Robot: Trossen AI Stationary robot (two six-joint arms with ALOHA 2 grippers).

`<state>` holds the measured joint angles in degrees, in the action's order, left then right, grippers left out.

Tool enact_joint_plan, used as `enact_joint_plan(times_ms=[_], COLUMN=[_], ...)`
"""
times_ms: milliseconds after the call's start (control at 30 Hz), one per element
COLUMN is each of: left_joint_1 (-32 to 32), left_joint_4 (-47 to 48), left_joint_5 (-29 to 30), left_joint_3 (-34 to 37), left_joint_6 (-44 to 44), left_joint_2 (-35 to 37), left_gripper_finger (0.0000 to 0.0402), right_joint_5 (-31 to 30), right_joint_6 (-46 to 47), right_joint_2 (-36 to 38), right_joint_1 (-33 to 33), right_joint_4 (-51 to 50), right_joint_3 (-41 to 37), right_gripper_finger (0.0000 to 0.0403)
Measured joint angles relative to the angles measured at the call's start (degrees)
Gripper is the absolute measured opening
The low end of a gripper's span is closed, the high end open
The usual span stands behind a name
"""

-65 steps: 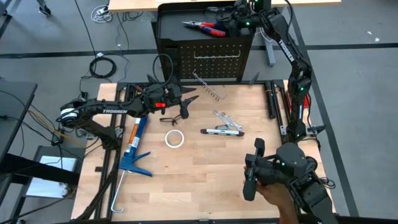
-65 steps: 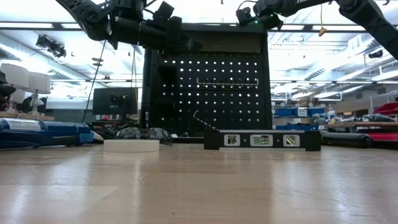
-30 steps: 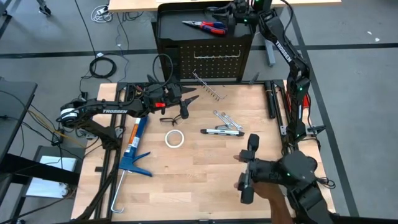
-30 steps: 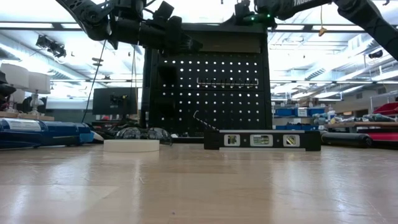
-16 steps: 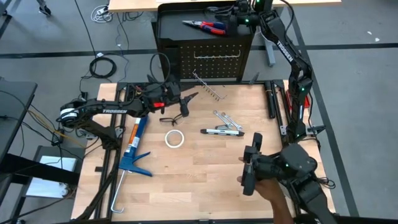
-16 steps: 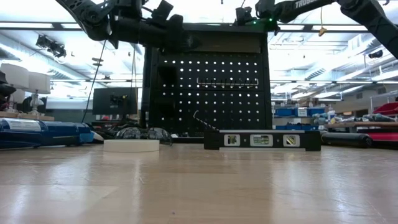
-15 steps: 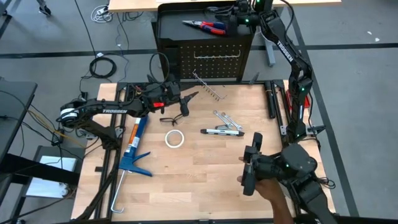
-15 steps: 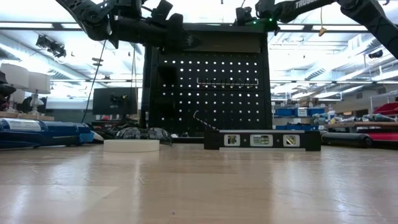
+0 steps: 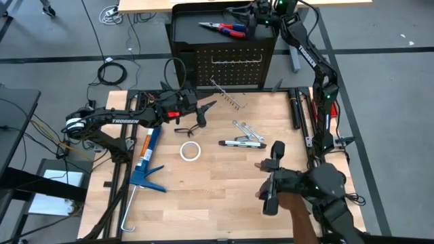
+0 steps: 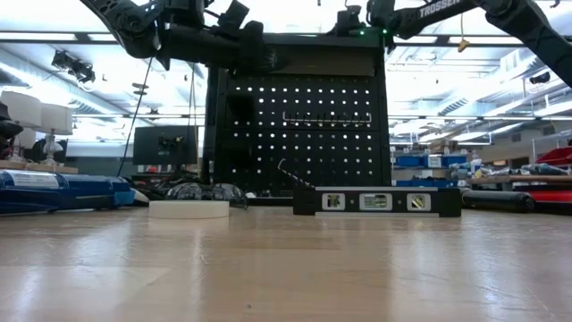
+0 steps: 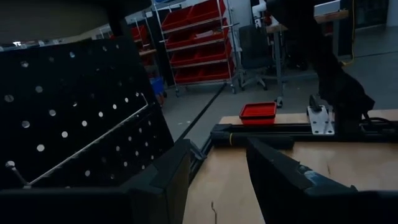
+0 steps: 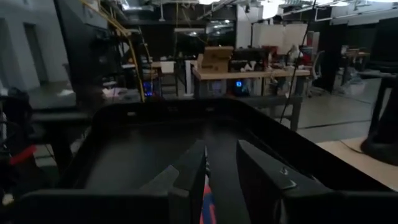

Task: Hang tools onto peg board
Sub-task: Remove the pliers from the peg board bin

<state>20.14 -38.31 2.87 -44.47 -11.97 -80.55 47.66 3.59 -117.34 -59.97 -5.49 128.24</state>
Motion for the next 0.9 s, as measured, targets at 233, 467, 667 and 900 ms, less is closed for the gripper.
enact_joint_plan(times_ms=[233, 467, 667, 900], left_joint_1=[0.0, 0.0, 0.0, 0.0], left_joint_4=[0.2, 2.8, 3.8, 5.4], left_joint_5=[0.0, 0.0, -0.1, -0.1], left_joint_3=[0.0, 0.0, 0.0, 0.0], left_joint_6=[0.0, 0.0, 0.0, -1.4], left_joint_2=[0.0, 0.0, 0.0, 0.0], left_gripper_finger=[0.0161, 0.0161, 0.0161, 0.0161], right_joint_5=[-4.6, -17.6, -23.4, -32.9], right_joint_6=[-5.7, -2.9, -4.4, -6.9], right_joint_2=[0.2, 0.1, 0.2, 2.2], right_joint_1=[-0.3, -0.3, -0.3, 0.3], right_joint_4=[-1.7, 2.1, 0.1, -5.7], right_joint_3=[-0.2, 0.1, 0.1, 0.1], right_gripper_finger=[0.0102, 0.0121, 0.0123, 0.0122])
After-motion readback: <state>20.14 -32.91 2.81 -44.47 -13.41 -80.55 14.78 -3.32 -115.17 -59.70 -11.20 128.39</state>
